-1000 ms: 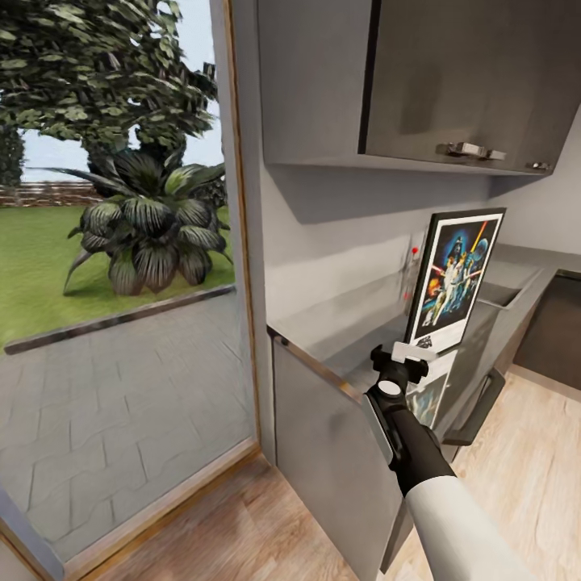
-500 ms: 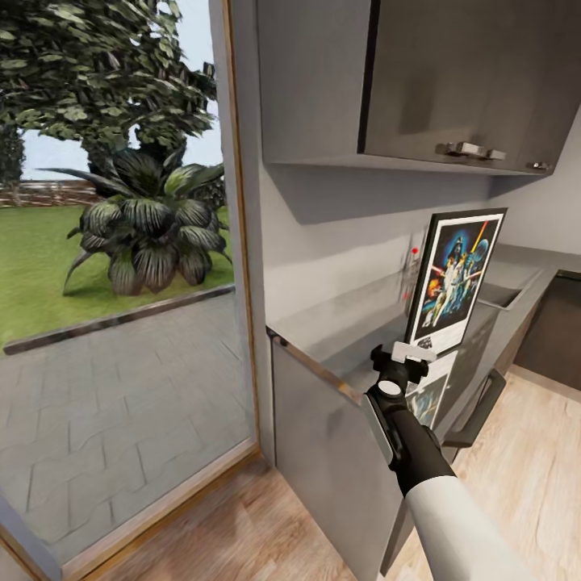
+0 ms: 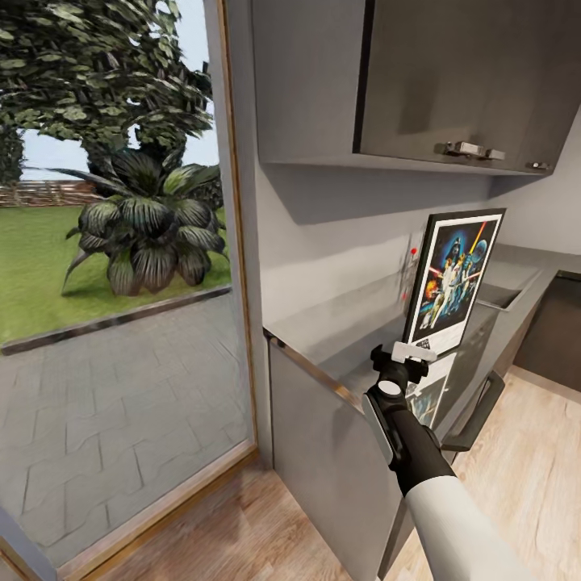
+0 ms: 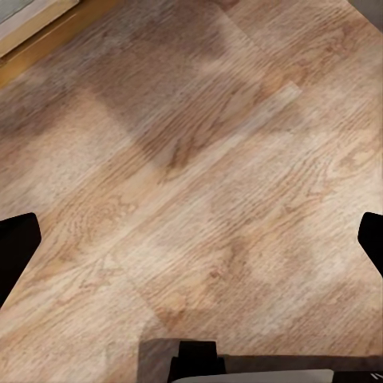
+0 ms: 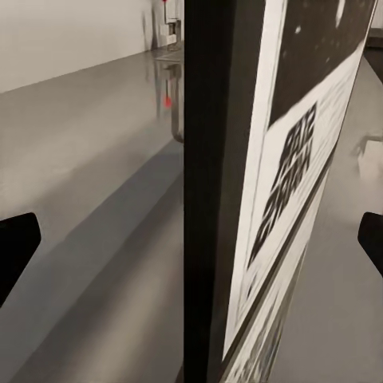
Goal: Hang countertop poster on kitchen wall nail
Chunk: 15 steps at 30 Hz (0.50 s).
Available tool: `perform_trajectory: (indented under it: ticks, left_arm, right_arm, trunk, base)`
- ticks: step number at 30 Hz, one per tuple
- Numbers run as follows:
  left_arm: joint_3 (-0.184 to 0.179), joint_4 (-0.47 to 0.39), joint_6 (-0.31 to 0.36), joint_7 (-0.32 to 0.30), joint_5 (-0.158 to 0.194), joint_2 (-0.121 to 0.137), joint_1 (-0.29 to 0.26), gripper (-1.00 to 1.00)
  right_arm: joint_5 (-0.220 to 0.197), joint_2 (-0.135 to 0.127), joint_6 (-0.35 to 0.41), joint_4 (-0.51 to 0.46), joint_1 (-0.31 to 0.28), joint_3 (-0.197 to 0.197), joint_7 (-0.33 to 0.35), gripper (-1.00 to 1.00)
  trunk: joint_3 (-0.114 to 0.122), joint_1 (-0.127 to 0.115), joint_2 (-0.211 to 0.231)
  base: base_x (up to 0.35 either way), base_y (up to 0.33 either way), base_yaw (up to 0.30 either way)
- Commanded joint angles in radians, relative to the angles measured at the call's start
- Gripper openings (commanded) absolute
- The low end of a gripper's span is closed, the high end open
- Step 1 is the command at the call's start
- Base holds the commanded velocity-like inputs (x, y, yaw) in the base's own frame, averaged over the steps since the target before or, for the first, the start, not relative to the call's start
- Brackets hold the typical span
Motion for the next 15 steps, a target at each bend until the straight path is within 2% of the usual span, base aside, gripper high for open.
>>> perform_trajectory:
  ticks: [1, 11, 12, 15]
  left_arm:
    - [0.001, -0.001, -0.001, 0.0, 0.0, 0.0, 0.0, 1.0]
    - [0.001, -0.001, -0.001, 0.0, 0.0, 0.0, 0.0, 1.0]
    - [0.001, -0.001, -0.001, 0.0, 0.0, 0.0, 0.0, 1.0]
    - [0.001, -0.001, -0.001, 0.0, 0.0, 0.0, 0.0, 1.0]
  right_arm:
    - [-0.002, 0.0, 0.007, -0.001, -0.001, 0.003, -0.006, 1.0]
    - [-0.002, 0.0, 0.007, -0.001, -0.001, 0.003, -0.007, 1.0]
    - [-0.002, 0.0, 0.007, -0.001, -0.001, 0.003, -0.007, -1.0]
    - [-0.002, 0.0, 0.007, -0.001, -0.001, 0.003, -0.007, -1.0]
  trunk:
    - [-0.001, 0.0, -0.001]
    - [-0.001, 0.0, -0.001]
    - [-0.001, 0.0, -0.001]
    - [-0.001, 0.0, -0.001]
  base:
    - [0.0, 0.0, 0.0]
    - [0.0, 0.0, 0.0]
    - [0.0, 0.0, 0.0]
    - [0.0, 0.0, 0.0]
